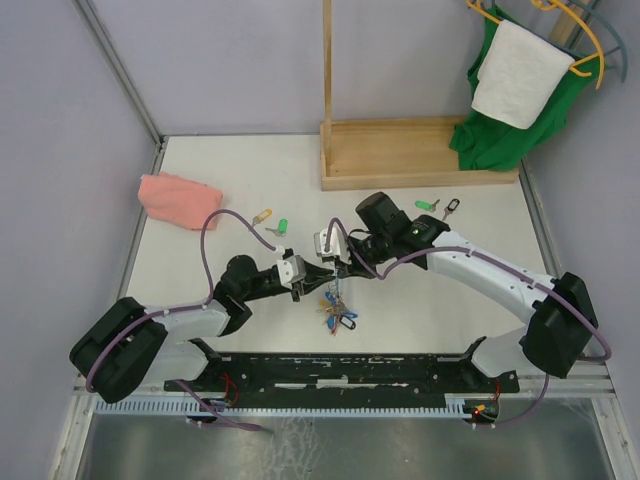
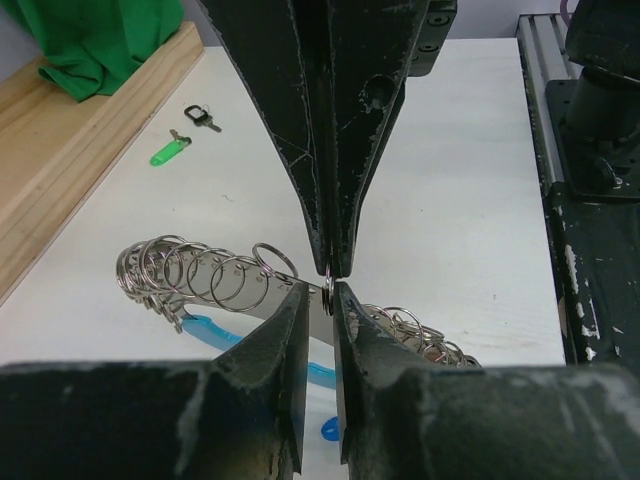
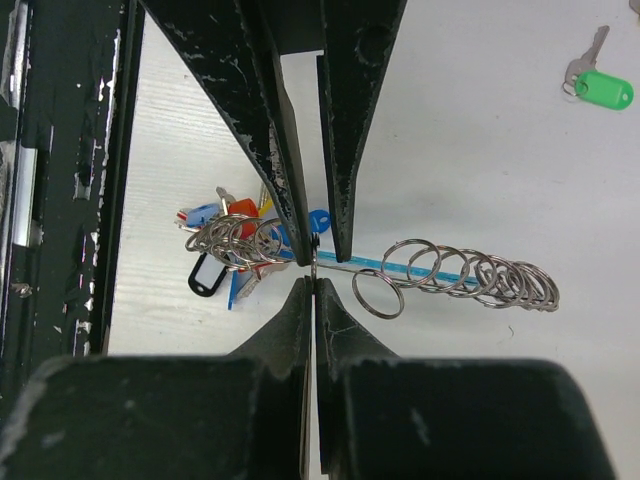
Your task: Put the keys on the keyring
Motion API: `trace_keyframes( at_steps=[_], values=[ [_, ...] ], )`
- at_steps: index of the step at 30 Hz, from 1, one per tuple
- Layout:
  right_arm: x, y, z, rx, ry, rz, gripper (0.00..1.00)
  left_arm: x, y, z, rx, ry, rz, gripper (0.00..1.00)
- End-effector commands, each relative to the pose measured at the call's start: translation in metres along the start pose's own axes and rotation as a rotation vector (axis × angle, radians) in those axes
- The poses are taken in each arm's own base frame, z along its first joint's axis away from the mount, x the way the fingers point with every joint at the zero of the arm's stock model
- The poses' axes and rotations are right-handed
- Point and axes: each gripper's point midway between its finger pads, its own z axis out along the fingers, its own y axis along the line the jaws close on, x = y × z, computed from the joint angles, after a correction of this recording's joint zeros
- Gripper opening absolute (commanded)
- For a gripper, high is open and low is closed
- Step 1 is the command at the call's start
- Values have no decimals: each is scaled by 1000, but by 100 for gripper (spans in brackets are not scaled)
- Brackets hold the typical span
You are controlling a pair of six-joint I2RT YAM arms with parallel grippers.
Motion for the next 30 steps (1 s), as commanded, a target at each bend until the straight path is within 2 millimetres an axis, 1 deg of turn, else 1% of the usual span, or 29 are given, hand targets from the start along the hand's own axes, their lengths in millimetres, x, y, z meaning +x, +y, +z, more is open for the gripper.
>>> trace_keyframes(
  at_steps=[1,4,7,8,9,13,15,18,21,24,26,27,30],
  values=[
    [-24,-9,-8,23,-27,-68,1,-13,5,7,16,-24,67,20],
    [-24,-9,-6,21,-10,-75,1,-12,4,8,24,-19,64,16],
    [-26,-9,-5,18,-3,-81,1,-9,4,8,26,-10,64,6],
    [-27,-9,-5,21,-7,-83,2,-9,4,7,25,-10,65,3],
    [-29,-11,-6,34,-14,-83,5,-9,4,7,19,-14,69,3],
    [-27,-15,-10,101,-27,-68,28,-14,22,-2,-113,-53,106,3],
    [-29,-20,-13,152,-42,-49,39,-17,26,-8,-160,-88,132,3],
    [-32,-39,-26,300,-58,25,53,-20,28,-10,-184,-107,132,3],
    [-33,-63,-48,494,-61,112,60,-20,32,-10,-207,-104,112,3],
    [-27,-84,-69,680,-56,196,68,-25,39,-13,-254,-124,91,3],
    [-19,-92,-76,757,-44,225,74,-26,43,-16,-286,-128,84,3],
    [-14,-97,-79,800,-38,258,77,-26,50,-18,-328,-128,69,3],
    [11,-116,-91,960,22,400,99,-30,59,-24,-401,-148,34,3]
  ],
)
